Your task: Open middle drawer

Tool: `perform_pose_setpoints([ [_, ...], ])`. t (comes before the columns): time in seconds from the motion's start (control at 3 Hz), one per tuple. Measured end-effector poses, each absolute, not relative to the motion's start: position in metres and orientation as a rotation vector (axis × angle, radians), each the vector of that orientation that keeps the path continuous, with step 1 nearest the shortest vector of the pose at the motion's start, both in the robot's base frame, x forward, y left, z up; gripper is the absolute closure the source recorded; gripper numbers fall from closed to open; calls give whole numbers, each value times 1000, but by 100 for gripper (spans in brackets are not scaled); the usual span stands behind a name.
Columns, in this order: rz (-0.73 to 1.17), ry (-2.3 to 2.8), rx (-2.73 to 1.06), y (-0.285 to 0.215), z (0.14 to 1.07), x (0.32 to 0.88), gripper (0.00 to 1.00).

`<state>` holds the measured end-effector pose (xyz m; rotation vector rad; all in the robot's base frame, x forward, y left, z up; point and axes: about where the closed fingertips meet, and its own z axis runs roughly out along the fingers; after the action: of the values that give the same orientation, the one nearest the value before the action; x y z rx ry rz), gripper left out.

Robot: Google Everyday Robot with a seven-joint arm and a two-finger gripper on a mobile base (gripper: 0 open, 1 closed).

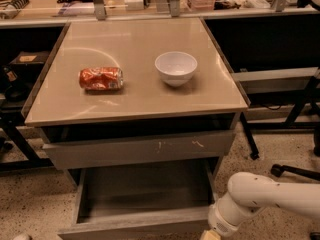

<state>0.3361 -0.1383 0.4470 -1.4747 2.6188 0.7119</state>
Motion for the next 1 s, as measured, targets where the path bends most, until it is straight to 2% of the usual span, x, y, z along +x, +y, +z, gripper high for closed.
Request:
perform_pose_setpoints([
  [0.67, 726, 2729, -1317, -178, 485, 272, 0],
  [1.0, 725, 2729, -1315, -178, 485, 272, 0],
])
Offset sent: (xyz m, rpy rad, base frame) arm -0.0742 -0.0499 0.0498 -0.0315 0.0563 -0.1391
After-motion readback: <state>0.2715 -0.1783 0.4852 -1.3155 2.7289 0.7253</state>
